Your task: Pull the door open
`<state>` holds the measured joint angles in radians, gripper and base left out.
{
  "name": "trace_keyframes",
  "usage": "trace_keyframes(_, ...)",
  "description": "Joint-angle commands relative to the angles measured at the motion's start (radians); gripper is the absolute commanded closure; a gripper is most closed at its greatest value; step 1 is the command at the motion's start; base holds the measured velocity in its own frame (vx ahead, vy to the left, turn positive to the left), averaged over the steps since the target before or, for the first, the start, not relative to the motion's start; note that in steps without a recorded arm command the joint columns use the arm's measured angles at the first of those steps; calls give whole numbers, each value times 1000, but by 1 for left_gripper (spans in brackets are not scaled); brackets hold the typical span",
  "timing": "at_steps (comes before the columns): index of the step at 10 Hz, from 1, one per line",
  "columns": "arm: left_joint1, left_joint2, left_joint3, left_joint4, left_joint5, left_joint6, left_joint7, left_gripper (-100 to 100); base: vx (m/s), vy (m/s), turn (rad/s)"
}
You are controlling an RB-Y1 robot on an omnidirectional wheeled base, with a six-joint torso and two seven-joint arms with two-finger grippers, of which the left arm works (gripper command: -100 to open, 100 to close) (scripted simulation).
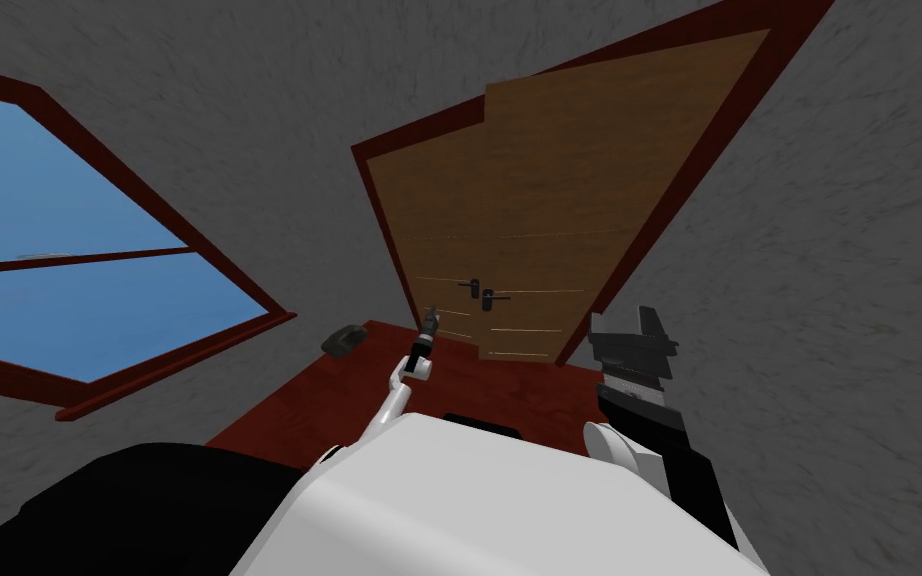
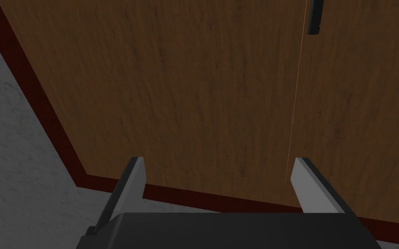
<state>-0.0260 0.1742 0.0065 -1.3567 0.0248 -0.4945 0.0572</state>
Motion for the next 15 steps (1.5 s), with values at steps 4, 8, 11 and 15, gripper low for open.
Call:
trace_keyframes(4,-81,16,3,135,10,7,22,-100,85,-4,-23)
trace_keyframes(8,-136,25,4,233,16,9,37,-100,85,-6,-19)
trace_keyframes(11,-189,33,5,322,22,11,51,-100,84,-10,-27)
trace_keyframes(15,-254,42,6,432,29,14,68,-100,100,-9,-27)
